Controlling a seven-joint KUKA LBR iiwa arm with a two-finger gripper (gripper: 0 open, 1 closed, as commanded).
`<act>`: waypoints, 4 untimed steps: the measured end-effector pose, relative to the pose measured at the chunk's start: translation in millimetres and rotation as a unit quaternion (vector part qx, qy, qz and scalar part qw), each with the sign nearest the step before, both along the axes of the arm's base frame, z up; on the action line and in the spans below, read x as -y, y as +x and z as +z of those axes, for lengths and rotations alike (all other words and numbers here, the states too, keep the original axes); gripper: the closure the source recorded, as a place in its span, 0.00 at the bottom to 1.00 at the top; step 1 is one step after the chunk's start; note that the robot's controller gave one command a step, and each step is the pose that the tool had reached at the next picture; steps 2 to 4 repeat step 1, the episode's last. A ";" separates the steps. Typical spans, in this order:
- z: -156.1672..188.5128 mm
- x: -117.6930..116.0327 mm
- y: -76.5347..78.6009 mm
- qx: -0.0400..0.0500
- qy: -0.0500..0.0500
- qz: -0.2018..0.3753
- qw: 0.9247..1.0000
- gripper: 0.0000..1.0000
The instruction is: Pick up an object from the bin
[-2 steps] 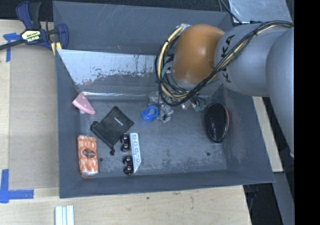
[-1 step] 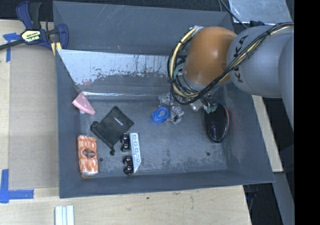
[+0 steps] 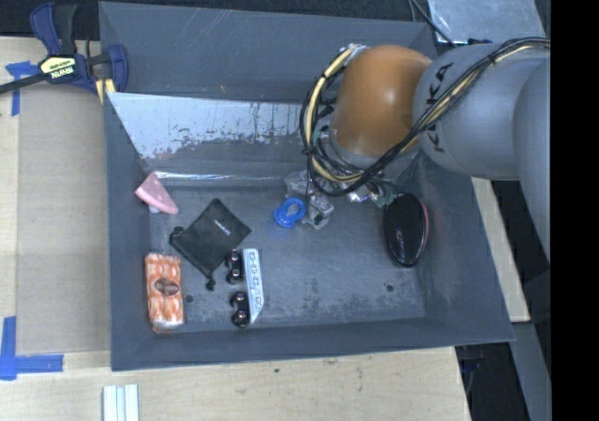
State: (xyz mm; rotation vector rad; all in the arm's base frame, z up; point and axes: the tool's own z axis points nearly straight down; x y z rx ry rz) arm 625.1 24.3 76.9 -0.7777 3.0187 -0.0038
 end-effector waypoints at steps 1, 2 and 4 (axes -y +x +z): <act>-6.9 -8.6 -0.6 -0.002 -0.002 0.024 1.000 1.00; -6.9 -8.6 -0.6 -0.002 -0.002 0.024 1.000 1.00; -6.9 -8.6 -0.6 -0.002 -0.002 0.024 1.000 1.00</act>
Offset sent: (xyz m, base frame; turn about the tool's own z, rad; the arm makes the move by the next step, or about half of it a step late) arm -0.0045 -0.0279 -0.0051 -0.0627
